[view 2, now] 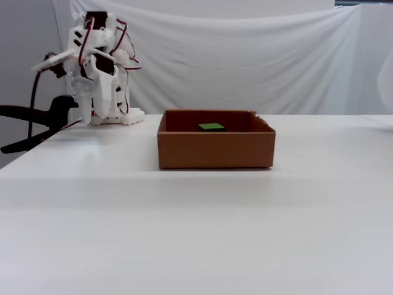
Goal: Grasp a green cube and put it in a box.
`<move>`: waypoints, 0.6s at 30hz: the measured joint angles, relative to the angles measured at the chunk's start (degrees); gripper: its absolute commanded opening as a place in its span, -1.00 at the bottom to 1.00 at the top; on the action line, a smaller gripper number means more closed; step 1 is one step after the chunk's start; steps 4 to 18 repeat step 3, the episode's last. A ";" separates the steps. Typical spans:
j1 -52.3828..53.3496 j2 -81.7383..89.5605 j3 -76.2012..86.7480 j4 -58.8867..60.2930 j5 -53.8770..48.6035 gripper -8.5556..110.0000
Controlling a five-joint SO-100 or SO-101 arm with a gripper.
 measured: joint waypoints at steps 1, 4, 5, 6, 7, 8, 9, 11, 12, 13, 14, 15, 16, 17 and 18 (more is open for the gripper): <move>0.00 0.00 0.00 0.00 0.00 -0.49; 0.00 0.00 0.00 0.00 0.00 -0.49; 0.00 0.00 0.00 0.00 0.00 -0.49; 0.00 0.00 0.00 0.00 0.00 -0.49; 0.00 0.00 0.00 0.00 0.00 -0.49; 0.00 0.00 0.00 0.00 0.00 -0.49; 0.00 0.00 0.00 0.00 0.00 -0.49; 0.00 0.00 0.00 0.00 0.00 -0.49; 0.00 0.00 0.00 0.00 0.00 -0.49; 0.00 0.00 0.00 0.00 0.00 -0.49; 0.00 0.00 0.00 0.00 0.00 -0.49; 0.00 0.00 0.00 0.00 0.00 -0.49; 0.00 0.00 0.00 0.00 0.00 -0.49; 0.00 0.00 0.00 0.00 0.00 -0.49; 0.00 0.00 0.00 0.00 0.00 -0.49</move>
